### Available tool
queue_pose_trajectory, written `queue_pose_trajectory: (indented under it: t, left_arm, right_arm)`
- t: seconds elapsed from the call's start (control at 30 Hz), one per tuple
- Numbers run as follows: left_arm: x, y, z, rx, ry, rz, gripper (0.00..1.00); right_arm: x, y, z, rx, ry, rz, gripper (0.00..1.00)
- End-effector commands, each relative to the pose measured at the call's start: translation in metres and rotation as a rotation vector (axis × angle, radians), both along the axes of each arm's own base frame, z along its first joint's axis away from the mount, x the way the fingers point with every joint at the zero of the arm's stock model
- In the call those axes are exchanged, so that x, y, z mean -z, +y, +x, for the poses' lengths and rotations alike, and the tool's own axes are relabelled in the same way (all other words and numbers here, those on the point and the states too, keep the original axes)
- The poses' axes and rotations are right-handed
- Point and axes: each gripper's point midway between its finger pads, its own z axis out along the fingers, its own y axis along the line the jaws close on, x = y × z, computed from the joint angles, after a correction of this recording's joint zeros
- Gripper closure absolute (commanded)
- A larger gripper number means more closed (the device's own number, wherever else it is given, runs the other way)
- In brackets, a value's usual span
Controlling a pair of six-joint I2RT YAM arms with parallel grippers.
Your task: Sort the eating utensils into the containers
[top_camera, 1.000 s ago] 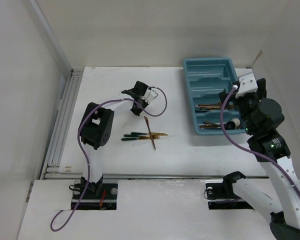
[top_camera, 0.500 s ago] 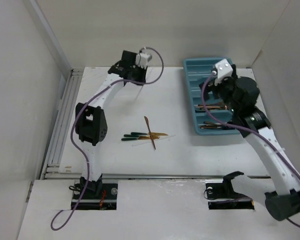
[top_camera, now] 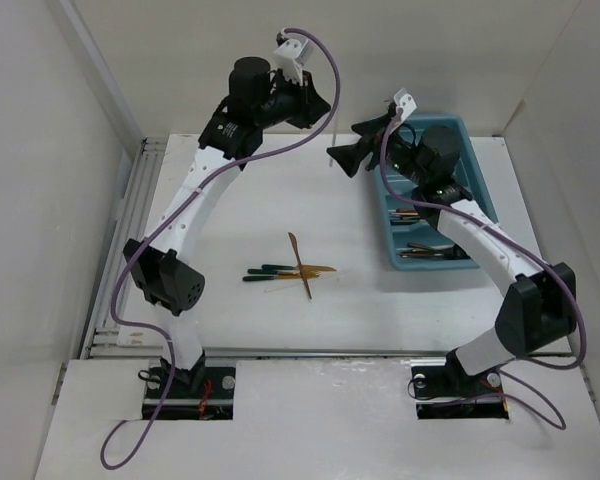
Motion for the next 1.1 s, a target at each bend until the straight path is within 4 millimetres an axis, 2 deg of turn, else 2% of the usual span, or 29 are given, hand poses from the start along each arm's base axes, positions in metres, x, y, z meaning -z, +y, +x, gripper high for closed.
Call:
queue_pose_trajectory:
  t: [0.0, 0.07, 0.2, 0.23, 0.27, 0.33, 0.4, 0.43, 0.47, 0.5, 0.53, 0.57, 0.6, 0.63, 0.67, 0.7, 0.73, 0.77, 0.8, 0.83, 0.87, 0.9, 0.97, 1.0, 1.07]
  left_arm:
    - [-0.007, -0.008, -0.001, 0.014, -0.002, -0.027, 1.0]
    - [-0.005, -0.013, -0.005, 0.025, 0.006, -0.023, 1.0]
    - [-0.005, -0.019, -0.01, 0.045, 0.007, -0.023, 1.0]
    - [-0.005, -0.018, -0.009, 0.036, 0.006, -0.023, 1.0]
    - [-0.002, -0.016, -0.008, 0.026, 0.009, -0.01, 1.0]
    - [0.006, -0.012, -0.004, 0.0, 0.017, 0.013, 1.0]
    - [0.014, -0.009, 0.0, -0.028, 0.025, 0.037, 1.0]
    - [0.024, -0.008, 0.001, -0.026, 0.035, 0.06, 1.0]
    - [0.029, -0.002, 0.006, -0.048, 0.035, 0.075, 1.0]
    - [0.034, 0.0, 0.008, -0.058, 0.035, 0.09, 1.0]
    - [0.052, 0.001, 0.01, -0.049, 0.052, 0.141, 1.0]
    - [0.063, 0.003, 0.009, -0.04, 0.052, 0.18, 0.94]
    - [0.077, -0.002, 0.006, 0.02, 0.049, 0.222, 0.83]
    - [0.088, 0.001, 0.005, 0.04, 0.027, 0.282, 0.76]
    - [0.119, -0.003, -0.003, 0.13, -0.019, 0.421, 0.68]
    - [0.137, -0.008, -0.013, 0.221, -0.041, 0.482, 0.6]
    - [0.149, -0.01, -0.024, 0.3, -0.074, 0.548, 0.42]
    - [0.181, -0.018, -0.046, 0.409, -0.037, 0.633, 0.34]
    - [0.196, -0.024, -0.06, 0.501, -0.061, 0.692, 0.3]
    - [0.207, -0.03, -0.067, 0.614, -0.168, 0.783, 0.28]
    - [0.223, -0.035, -0.079, 0.695, -0.193, 0.831, 0.26]
    - [0.246, -0.048, -0.102, 0.842, -0.24, 0.899, 0.25]
    - [0.258, -0.068, -0.117, 0.934, -0.311, 0.934, 0.24]
    - [0.268, -0.086, -0.136, 1.008, -0.351, 0.945, 0.24]
    - [0.277, -0.101, -0.152, 1.085, -0.411, 0.96, 0.24]
  right_arm:
    - [-0.059, 0.019, -0.017, -0.114, -0.133, 0.134, 0.01]
    - [-0.043, 0.025, -0.006, -0.099, -0.091, 0.136, 0.01]
    - [-0.025, 0.029, 0.01, -0.076, -0.045, 0.133, 0.06]
    - [-0.025, 0.028, 0.011, -0.066, -0.045, 0.136, 0.07]
    - [-0.014, 0.021, 0.017, -0.041, -0.022, 0.129, 0.09]
    - [-0.03, 0.01, 0.012, -0.016, -0.068, 0.131, 0.09]
    - [-0.026, 0.001, 0.01, 0.01, -0.068, 0.106, 0.09]
    - [-0.033, -0.008, 0.01, 0.042, -0.099, 0.087, 0.09]
    - [-0.032, -0.01, 0.009, 0.056, -0.1, 0.068, 0.09]
    - [-0.022, -0.014, 0.01, 0.077, -0.068, 0.035, 0.09]
    - [-0.022, -0.018, 0.008, 0.094, -0.064, 0.013, 0.09]
    - [-0.017, -0.022, 0.009, 0.118, -0.058, -0.015, 0.09]
    - [-0.013, -0.025, 0.009, 0.135, -0.033, -0.024, 0.09]
    - [-0.004, -0.039, 0.012, 0.163, 0.002, -0.053, 0.09]
    - [-0.012, -0.047, 0.006, 0.177, -0.008, -0.058, 0.09]
    - [-0.008, -0.056, 0.005, 0.201, 0.01, -0.064, 0.09]
    - [0.005, -0.07, 0.003, 0.229, 0.052, -0.081, 0.09]
    - [-0.008, -0.083, -0.007, 0.261, 0.023, -0.078, 0.07]
    - [-0.01, -0.091, -0.012, 0.277, 0.015, -0.084, 0.04]
    - [-0.012, -0.108, -0.013, 0.323, 0.014, -0.082, 0.02]
    - [-0.01, -0.118, -0.018, 0.348, 0.02, -0.1, 0.01]
    - [-0.028, -0.132, -0.027, 0.38, -0.031, -0.112, 0.0]
    - [-0.029, -0.144, -0.037, 0.4, -0.016, -0.159, 0.0]
    - [-0.032, -0.145, -0.042, 0.401, -0.019, -0.181, 0.0]
    - [-0.046, -0.154, -0.049, 0.418, -0.052, -0.234, 0.0]
